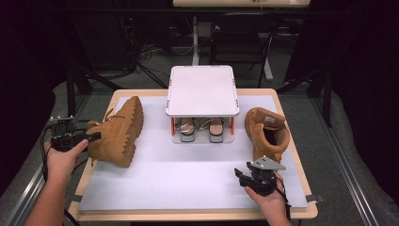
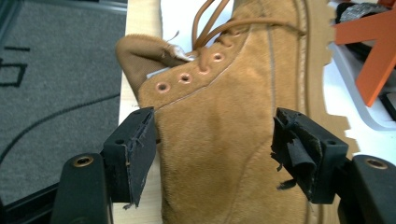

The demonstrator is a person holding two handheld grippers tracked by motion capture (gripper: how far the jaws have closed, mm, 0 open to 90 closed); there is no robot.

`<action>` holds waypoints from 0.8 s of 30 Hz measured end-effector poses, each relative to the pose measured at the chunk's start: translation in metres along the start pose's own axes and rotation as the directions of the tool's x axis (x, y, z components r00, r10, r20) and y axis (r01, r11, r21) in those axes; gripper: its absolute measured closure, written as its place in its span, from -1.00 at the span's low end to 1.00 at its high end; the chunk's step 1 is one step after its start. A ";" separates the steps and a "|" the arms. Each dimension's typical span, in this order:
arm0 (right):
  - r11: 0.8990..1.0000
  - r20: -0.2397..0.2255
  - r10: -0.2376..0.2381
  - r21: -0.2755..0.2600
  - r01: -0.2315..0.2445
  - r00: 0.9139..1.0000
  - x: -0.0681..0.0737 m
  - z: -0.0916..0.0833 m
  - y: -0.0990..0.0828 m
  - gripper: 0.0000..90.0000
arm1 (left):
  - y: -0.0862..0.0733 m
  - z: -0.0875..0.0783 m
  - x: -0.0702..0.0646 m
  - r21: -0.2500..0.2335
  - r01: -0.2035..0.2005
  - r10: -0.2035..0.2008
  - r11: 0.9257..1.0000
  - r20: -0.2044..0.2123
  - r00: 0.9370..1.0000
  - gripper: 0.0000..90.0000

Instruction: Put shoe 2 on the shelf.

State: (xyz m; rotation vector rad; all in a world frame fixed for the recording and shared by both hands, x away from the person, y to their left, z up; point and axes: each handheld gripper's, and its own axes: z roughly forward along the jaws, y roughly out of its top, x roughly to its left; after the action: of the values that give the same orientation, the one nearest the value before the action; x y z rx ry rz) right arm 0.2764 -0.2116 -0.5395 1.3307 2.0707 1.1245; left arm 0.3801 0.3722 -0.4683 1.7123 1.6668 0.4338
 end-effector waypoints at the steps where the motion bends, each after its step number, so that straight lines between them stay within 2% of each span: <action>1: 1.000 -0.003 0.002 -0.001 -0.002 1.000 0.000 0.000 0.000 -0.01 | 0.000 0.002 0.001 0.008 0.010 -0.010 1.000 0.000 1.000 -0.31; 5: 1.000 -0.004 0.004 0.000 -0.004 1.000 -0.001 0.000 0.000 -0.03 | 0.000 0.009 0.004 0.036 0.030 -0.031 0.999 0.010 0.999 -0.31; 7: 1.000 -0.004 0.002 0.005 -0.002 1.000 -0.001 0.001 -0.001 -0.03 | 0.000 0.012 0.005 0.041 0.036 -0.036 0.999 0.002 0.999 -0.31; 24: 1.000 -0.012 0.000 0.016 0.000 1.000 0.000 0.002 -0.002 -0.03 | 0.005 0.018 0.015 0.081 0.082 -0.084 0.993 0.028 0.996 -0.28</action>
State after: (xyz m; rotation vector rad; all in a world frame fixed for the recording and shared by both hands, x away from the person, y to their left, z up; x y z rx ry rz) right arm 0.2773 -0.2112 -0.5424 1.3348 2.0921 1.1210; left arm 0.3982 0.3827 -0.4809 1.6910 1.7470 0.3035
